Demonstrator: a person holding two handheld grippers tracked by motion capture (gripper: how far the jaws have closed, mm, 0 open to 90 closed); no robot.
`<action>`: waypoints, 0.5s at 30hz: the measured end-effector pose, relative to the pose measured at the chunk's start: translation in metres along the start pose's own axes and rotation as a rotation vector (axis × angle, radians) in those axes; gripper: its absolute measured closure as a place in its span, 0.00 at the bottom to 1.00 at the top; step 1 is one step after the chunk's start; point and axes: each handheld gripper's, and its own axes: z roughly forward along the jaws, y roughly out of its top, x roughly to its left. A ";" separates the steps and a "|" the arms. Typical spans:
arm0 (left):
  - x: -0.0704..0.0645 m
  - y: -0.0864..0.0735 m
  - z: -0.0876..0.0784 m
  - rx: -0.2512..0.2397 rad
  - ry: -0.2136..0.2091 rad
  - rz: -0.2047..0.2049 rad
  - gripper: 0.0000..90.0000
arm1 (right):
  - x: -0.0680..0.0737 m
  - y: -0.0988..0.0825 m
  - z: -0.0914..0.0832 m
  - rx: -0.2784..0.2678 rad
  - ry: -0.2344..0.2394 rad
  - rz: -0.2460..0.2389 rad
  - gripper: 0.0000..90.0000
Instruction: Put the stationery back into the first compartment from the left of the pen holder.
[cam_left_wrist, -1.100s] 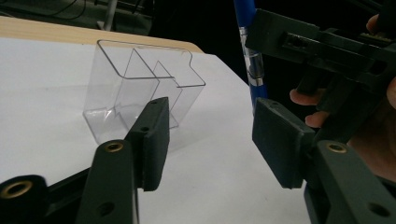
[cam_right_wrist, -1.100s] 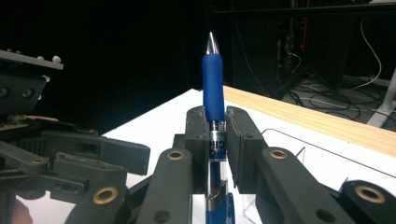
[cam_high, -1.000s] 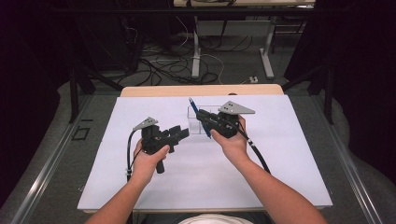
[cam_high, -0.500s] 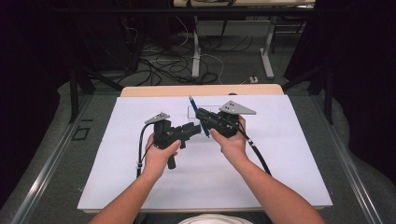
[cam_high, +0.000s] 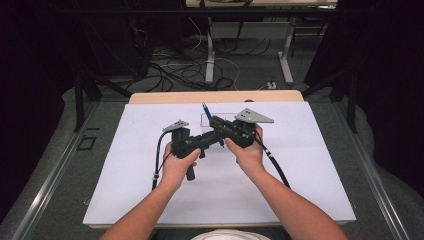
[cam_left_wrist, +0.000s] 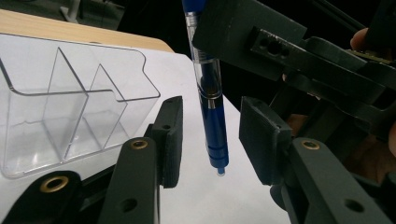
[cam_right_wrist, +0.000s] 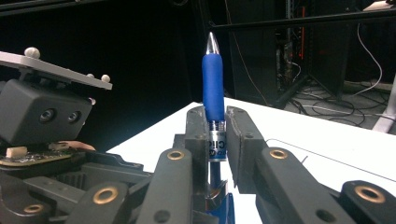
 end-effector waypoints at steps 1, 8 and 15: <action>0.000 0.000 0.000 0.000 -0.004 -0.004 0.70 | 0.000 0.000 0.000 -0.001 0.001 -0.003 0.89; 0.001 0.000 0.001 -0.009 -0.013 -0.031 0.78 | 0.001 0.000 0.000 0.010 0.005 -0.016 0.88; 0.002 0.001 0.000 -0.015 -0.014 -0.047 0.85 | 0.002 0.000 0.000 0.006 0.005 -0.013 0.89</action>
